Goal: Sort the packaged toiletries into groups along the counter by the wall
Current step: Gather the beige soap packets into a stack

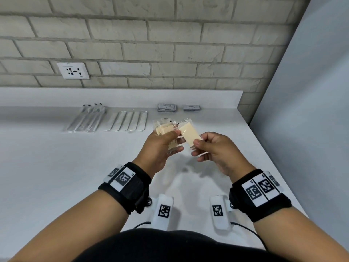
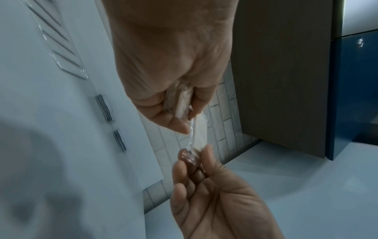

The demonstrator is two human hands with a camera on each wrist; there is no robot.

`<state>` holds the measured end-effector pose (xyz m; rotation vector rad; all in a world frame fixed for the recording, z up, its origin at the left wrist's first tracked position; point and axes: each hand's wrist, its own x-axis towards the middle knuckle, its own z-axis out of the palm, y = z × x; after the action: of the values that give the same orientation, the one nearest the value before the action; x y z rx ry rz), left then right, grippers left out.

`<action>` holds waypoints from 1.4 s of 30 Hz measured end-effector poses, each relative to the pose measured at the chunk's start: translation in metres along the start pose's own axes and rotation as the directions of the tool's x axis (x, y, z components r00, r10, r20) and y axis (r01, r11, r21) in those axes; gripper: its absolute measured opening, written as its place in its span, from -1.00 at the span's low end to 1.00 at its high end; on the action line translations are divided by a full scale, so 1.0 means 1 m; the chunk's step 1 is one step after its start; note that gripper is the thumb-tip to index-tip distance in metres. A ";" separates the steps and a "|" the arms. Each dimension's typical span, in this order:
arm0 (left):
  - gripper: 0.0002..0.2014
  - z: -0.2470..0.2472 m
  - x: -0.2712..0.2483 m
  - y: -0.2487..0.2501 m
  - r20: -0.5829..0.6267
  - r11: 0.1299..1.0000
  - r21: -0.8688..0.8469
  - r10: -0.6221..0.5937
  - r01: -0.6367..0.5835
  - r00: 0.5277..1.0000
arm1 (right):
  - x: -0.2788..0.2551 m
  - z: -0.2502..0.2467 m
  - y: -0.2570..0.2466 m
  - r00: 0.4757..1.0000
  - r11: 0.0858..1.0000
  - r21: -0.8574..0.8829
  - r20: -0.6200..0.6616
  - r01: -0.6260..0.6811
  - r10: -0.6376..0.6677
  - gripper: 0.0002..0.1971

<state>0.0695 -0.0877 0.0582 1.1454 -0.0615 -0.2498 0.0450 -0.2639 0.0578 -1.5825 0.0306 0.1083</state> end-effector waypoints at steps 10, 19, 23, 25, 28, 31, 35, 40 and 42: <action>-0.86 -0.027 0.007 0.000 -0.023 0.993 0.094 -0.072 0.074 0.997 | 0.020 0.020 0.007 0.998 0.987 -0.155 -0.031 -0.050 0.046 -0.92; -0.89 -0.070 0.003 0.001 -0.010 0.945 -0.094 -0.314 0.312 0.949 | 0.039 0.016 0.055 0.852 0.616 -0.624 -0.167 -0.481 0.495 -0.79; -0.96 -0.079 0.003 0.005 -0.042 0.959 -0.057 -0.280 0.277 0.959 | 0.037 0.023 0.028 0.964 0.358 -0.908 -0.143 -0.218 0.225 -0.74; -0.95 -0.079 0.004 0.007 -0.016 0.969 -0.029 -0.247 0.246 0.969 | 0.032 0.030 0.005 0.989 0.678 -0.721 -0.090 -0.143 0.114 -0.78; -0.91 -0.072 0.004 0.007 0.044 0.977 0.019 -0.214 0.214 0.976 | 0.024 0.051 -0.016 0.997 0.869 -0.492 0.042 -0.042 0.071 -0.84; -0.78 -0.066 0.005 0.009 0.116 0.979 0.075 -0.195 0.187 0.974 | 0.025 0.062 -0.016 1.000 0.904 -0.427 0.004 -0.003 0.005 -0.89; -0.81 -0.069 0.003 0.011 0.166 0.977 0.159 -0.170 0.143 0.971 | 0.026 0.057 -0.009 0.998 0.936 -0.351 -0.051 0.021 -0.042 -0.84; -0.71 -0.065 0.004 0.010 0.106 0.977 0.192 -0.110 0.088 0.988 | 0.022 0.059 -0.011 0.999 0.976 -0.215 0.004 0.037 -0.037 -0.88; -0.74 -0.060 0.005 0.011 0.094 0.981 0.188 -0.075 0.056 0.993 | 0.022 0.057 -0.013 0.998 0.973 -0.223 -0.008 0.062 -0.066 -0.83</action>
<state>0.0871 -0.0308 0.0429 1.3207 -0.1391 -0.3665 0.0655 -0.2059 0.0683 -1.8074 -0.0212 0.0498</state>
